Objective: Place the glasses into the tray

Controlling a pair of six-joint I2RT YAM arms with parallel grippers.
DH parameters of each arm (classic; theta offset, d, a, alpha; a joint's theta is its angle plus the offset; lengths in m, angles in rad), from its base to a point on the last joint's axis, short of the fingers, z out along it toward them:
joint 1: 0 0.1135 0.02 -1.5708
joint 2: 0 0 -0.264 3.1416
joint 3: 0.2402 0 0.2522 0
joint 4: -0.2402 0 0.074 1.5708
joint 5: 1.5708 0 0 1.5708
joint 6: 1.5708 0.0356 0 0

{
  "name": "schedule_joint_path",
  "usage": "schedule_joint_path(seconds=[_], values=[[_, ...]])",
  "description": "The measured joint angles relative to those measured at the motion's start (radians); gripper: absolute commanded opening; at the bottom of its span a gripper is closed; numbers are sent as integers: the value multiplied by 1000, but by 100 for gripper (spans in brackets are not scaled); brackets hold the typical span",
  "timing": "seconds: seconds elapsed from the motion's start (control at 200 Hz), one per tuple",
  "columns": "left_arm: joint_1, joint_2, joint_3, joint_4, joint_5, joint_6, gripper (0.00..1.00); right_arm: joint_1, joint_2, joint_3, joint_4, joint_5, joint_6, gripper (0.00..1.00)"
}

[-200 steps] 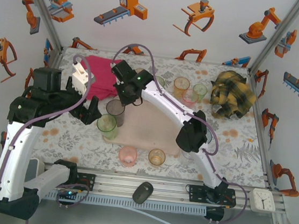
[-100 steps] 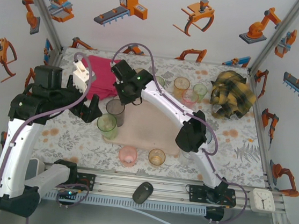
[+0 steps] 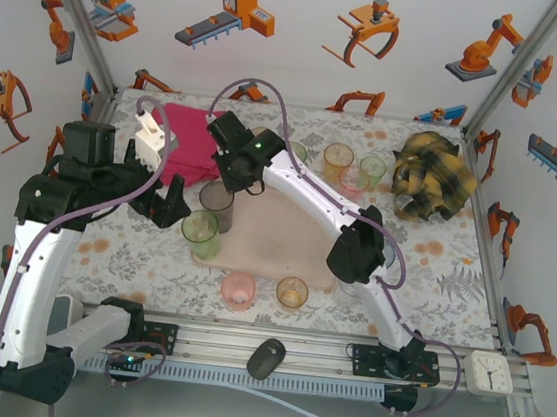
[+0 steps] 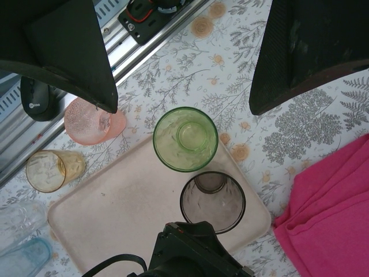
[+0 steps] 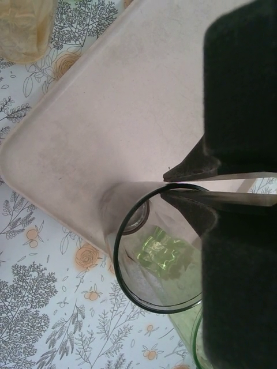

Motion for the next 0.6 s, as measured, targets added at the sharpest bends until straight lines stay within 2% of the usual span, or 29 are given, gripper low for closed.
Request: schedule_joint_path(seconds=[0.601], values=[[5, 15, 27, -1, -1, -6, 89, 0, 0, 19, 5, 10, -3, 39]])
